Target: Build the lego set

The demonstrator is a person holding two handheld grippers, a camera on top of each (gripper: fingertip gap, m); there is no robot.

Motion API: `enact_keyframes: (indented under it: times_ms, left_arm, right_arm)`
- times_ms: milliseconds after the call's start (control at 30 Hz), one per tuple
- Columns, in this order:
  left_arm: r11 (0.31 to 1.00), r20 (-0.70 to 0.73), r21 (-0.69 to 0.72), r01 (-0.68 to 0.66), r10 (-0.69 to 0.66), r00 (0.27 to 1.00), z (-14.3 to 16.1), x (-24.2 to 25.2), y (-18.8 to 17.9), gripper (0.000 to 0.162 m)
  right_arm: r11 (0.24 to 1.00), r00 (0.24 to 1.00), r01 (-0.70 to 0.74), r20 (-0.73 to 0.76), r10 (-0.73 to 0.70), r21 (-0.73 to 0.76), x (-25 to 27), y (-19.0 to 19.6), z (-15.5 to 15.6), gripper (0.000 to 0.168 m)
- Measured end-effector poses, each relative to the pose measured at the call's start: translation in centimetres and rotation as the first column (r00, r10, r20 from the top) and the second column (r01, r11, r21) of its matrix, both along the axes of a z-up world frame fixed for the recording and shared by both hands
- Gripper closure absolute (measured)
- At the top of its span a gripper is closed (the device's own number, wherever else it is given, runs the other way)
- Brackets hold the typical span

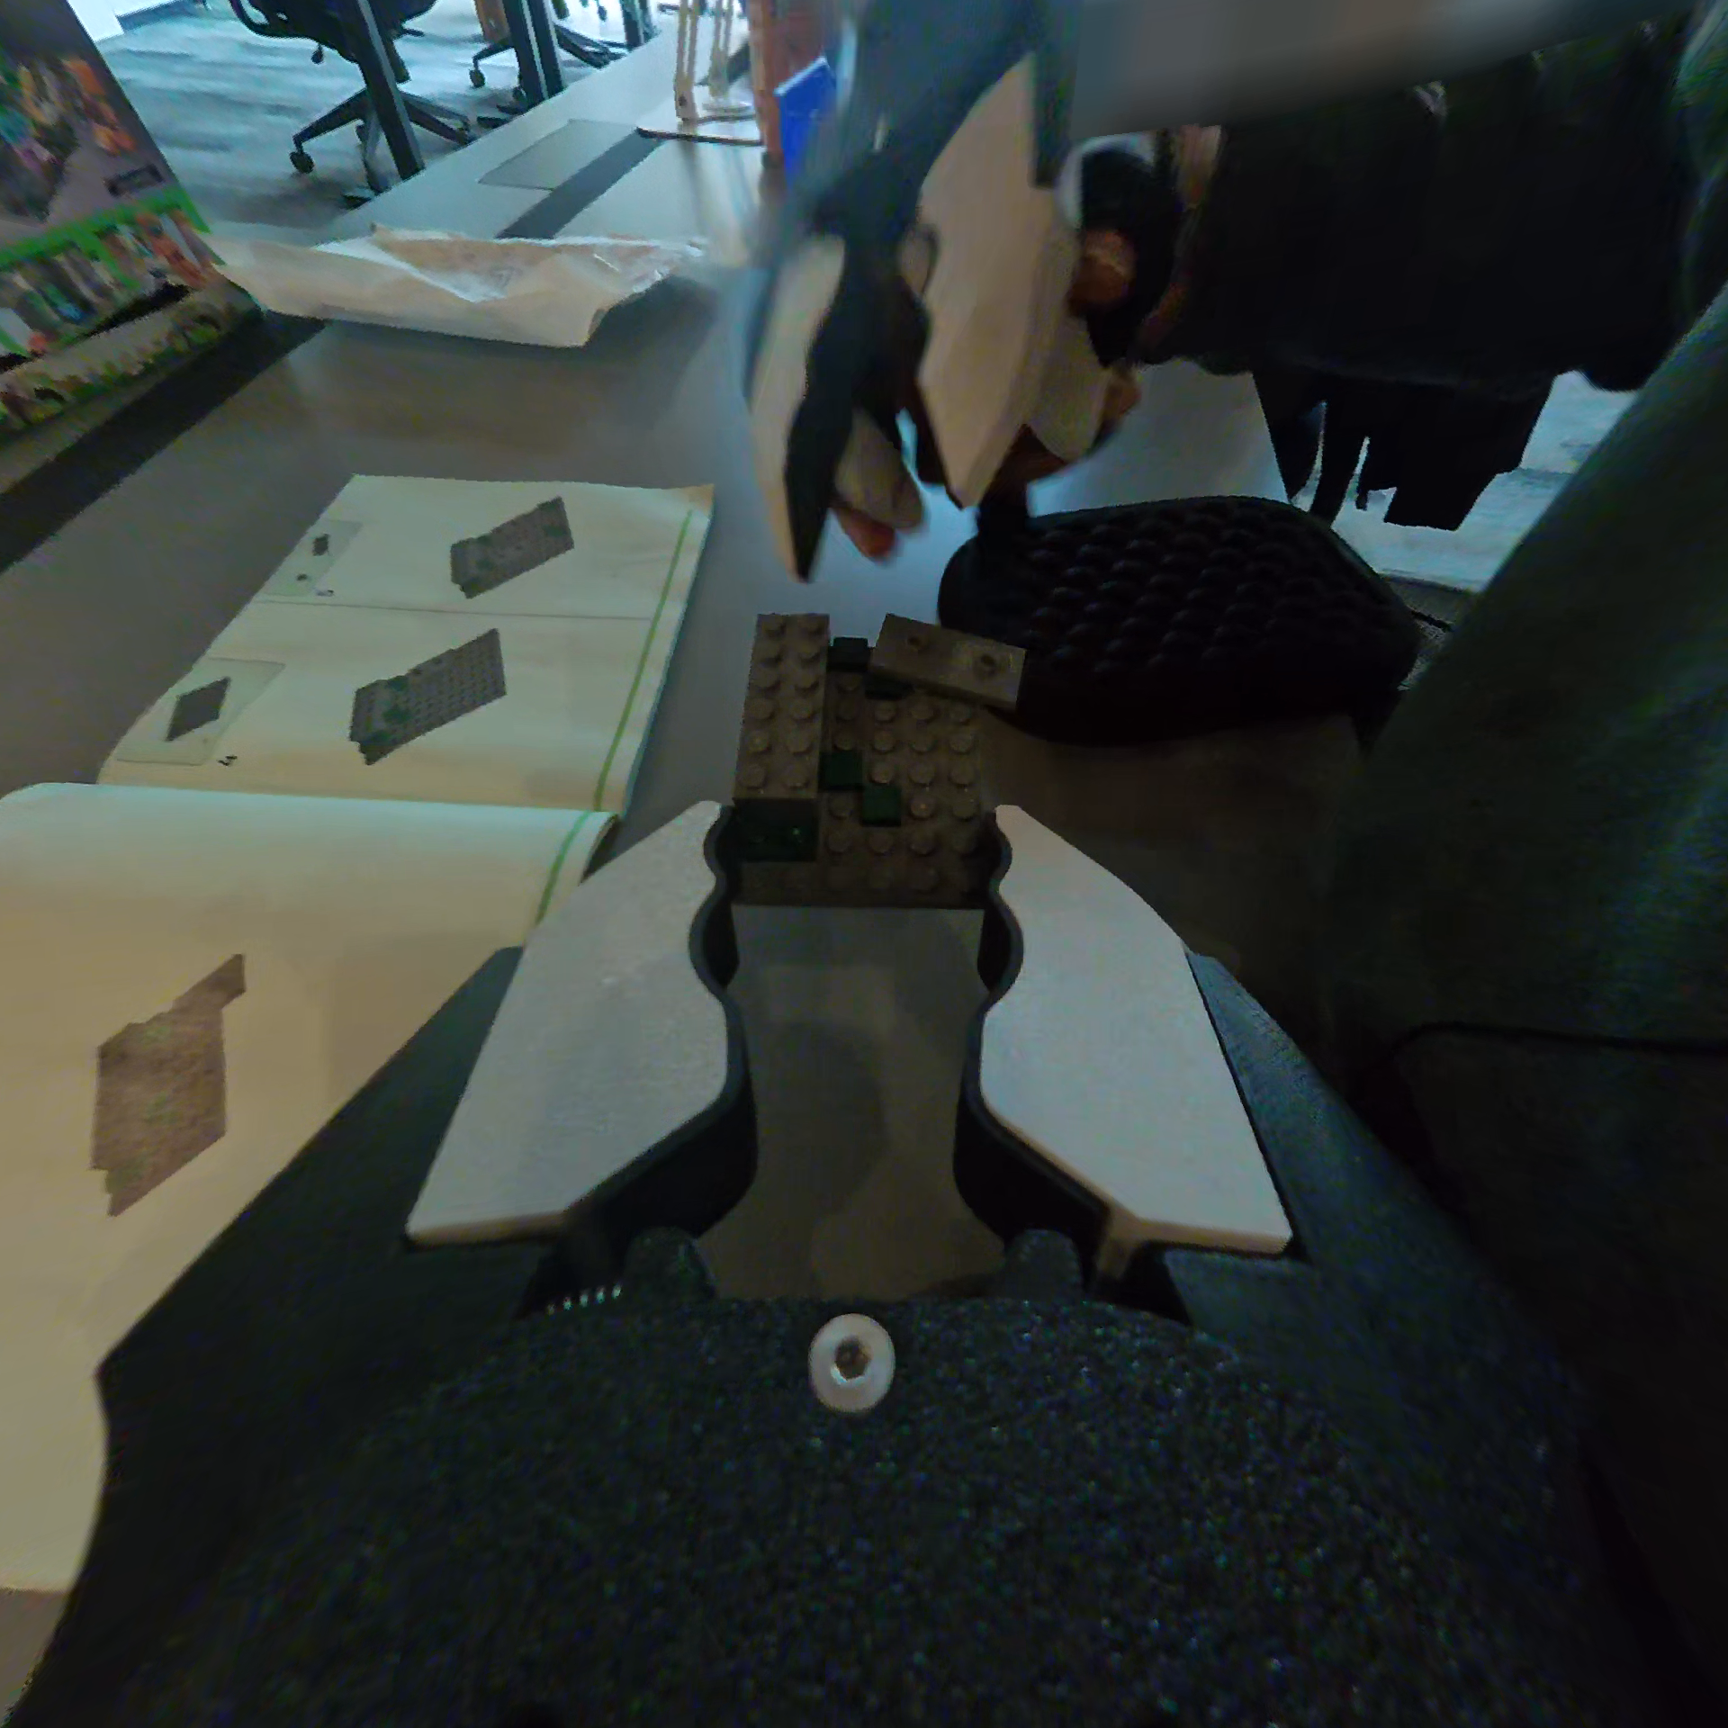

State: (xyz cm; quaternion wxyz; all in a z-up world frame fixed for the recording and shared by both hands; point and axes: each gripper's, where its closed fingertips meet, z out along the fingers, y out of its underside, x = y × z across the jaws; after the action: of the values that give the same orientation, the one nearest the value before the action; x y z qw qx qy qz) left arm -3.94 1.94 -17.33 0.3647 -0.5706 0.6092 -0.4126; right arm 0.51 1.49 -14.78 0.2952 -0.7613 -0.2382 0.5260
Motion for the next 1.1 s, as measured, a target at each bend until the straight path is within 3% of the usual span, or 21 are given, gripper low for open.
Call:
enact_keyframes:
  times_ms: [100, 167, 267, 500, 733, 1100]
  left_arm:
    - [1.000, 0.008, 0.013, 0.003, -0.003, 1.000, 0.4, 0.0, 0.0, 0.112]
    - [1.000, 0.016, 0.022, 0.004, -0.004, 1.000, 0.7, 0.0, 0.0, 0.112]
    - [1.000, 0.021, 0.028, 0.006, -0.007, 1.000, 1.0, 0.0, 0.1, 0.112]
    - [0.998, 0.017, 0.055, 0.017, -0.018, 1.000, 1.4, 0.1, 0.0, 0.112]
    - [0.997, 0.021, 0.069, 0.041, -0.042, 0.999, 1.7, 0.2, -0.6, 0.112]
    - [0.998, 0.045, 0.062, 0.022, -0.025, 0.999, 2.1, 0.2, -0.5, 0.112]
  right_arm:
    - [0.958, 0.968, 0.012, -0.237, -0.083, -0.287, -0.2, -0.1, -0.1, 0.130]
    - [0.932, 0.961, 0.000, -0.256, -0.100, -0.364, -0.6, -0.4, -0.8, 0.130]
    - [0.920, 0.967, -0.008, -0.238, -0.093, -0.393, -1.3, -0.7, -1.5, 0.132]
    - [0.885, 0.926, -0.049, -0.354, -0.135, -0.464, -1.8, -0.5, -0.4, 0.138]
    - [0.871, 0.910, -0.088, -0.395, -0.127, -0.483, -1.9, -0.9, -0.2, 0.154]
    - [0.877, 0.899, -0.079, -0.414, -0.142, -0.473, -1.9, -0.8, 0.3, 0.156]
